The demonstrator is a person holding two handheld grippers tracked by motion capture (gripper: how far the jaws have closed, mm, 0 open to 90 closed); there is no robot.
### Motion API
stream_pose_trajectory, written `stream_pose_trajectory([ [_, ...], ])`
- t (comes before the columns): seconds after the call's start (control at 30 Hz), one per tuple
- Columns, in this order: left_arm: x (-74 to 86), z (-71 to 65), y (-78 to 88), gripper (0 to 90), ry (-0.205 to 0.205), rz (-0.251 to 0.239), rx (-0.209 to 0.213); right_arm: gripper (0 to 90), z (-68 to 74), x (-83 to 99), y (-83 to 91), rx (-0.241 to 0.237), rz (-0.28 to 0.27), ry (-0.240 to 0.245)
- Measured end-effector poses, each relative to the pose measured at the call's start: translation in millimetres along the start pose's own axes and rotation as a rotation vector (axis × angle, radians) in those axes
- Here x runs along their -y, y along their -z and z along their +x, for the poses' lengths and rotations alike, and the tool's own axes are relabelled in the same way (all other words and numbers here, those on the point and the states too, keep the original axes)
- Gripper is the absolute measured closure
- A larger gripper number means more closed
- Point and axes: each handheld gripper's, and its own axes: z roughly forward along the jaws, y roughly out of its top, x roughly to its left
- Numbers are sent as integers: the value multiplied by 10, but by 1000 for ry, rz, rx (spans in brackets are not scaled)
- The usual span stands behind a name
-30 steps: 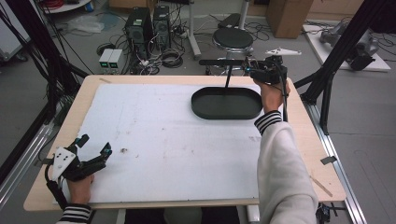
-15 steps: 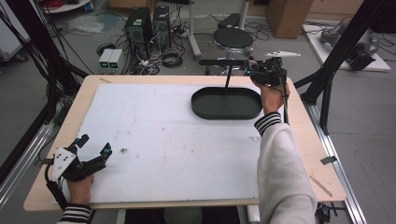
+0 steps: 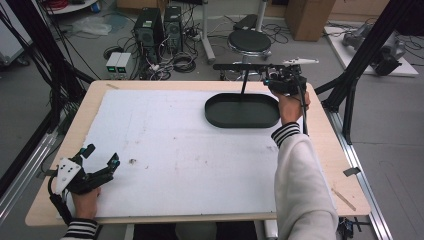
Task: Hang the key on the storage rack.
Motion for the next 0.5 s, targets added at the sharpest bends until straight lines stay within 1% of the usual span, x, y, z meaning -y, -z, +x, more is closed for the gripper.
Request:
stream_pose_trajectory([
  [0.1,0,-1,0,131,-1,0,0,480,-43,89,-32,-6,22,-31],
  [0.17,0,0,0,131,0,0,0,480,-65,155,-39,-3,12,-35],
  [0.3,0,-1,0,131,0,0,0,480,-101,246,-60,-7,30,-52],
  [0.5,0,-2,0,131,-2,0,-1,480,-139,346,-104,-16,44,-55],
])
